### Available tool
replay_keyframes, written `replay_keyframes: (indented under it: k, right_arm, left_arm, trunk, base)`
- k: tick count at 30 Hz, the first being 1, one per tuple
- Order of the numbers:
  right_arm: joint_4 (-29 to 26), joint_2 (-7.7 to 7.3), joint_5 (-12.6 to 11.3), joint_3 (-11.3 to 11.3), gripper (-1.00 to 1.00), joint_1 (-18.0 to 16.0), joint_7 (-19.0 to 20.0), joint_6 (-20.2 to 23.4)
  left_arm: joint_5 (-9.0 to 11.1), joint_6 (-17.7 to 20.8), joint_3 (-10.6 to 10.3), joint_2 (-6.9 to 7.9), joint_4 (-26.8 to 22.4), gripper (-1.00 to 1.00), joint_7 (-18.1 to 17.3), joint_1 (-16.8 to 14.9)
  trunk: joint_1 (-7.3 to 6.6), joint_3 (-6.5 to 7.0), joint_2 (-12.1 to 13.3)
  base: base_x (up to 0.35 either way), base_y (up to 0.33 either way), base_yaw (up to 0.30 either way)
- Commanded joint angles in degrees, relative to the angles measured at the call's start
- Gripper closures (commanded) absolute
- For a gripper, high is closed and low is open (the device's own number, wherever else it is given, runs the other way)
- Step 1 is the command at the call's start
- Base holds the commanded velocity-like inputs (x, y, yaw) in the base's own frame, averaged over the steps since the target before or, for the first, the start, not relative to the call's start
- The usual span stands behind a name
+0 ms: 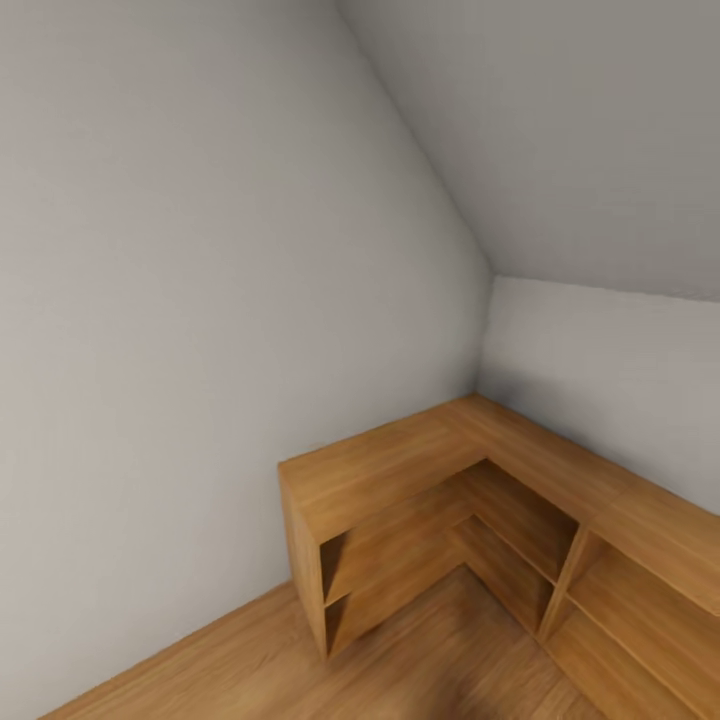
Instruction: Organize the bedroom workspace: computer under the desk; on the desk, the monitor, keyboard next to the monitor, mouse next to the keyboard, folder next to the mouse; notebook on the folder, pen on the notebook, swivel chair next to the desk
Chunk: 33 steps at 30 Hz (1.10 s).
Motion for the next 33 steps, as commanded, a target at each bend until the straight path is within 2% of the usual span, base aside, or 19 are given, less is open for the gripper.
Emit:
replay_keyframes:
  k: [1,10,21,30,31,33]
  right_arm:
    - [0.11,0.05,-0.56,0.50,-1.00,-0.04,-0.04,-0.06]
    - [0.05,0.09,-0.76,0.50,-1.00,-0.04,-0.12,2.28]
    - [0.02,0.17,-1.17,0.26,-1.00,-0.04,-0.29,3.11]
    - [-0.40,0.12,-1.30,0.21,-1.00,-0.04,0.46,14.14]
    - [-0.45,-0.11,-1.32,0.07,-1.00,-0.04,2.08,17.60]
    - [-0.40,-0.17,-1.29,0.05,-1.00,-0.04,3.05,18.38]
  left_arm:
    - [0.23,-0.11,-0.49,-0.01,0.00,-1.00,0.35,0.00]
    - [0.23,-0.12,-0.45,-0.01,0.00,-1.00,0.35,0.00]
    - [0.23,-0.07,-0.52,-0.01,0.00,-1.00,0.35,0.00]
    - [0.28,2.28,-0.60,0.06,-0.03,-1.00,0.35,0.00]
    - [0.31,3.04,-0.61,0.18,-0.07,-1.00,0.35,0.00]
    - [0.31,3.46,-0.62,0.19,-0.07,-1.00,0.35,0.00]
  trunk:
    - [0.02,-0.02,-0.04]
    - [0.02,-0.02,-0.04]
    - [0.02,-0.02,-0.04]
    - [0.02,-0.02,-0.04]
    - [0.02,-0.02,-0.04]
    - [0.02,-0.02,-0.04]
  base:
    - [0.014,0.000,-0.284]
    - [0.005,0.000,-0.290]
    - [0.000,0.000,-0.297]
    - [0.000,0.000,-0.298]
    - [0.000,0.000,-0.290]
    - [0.000,0.000,-0.286]
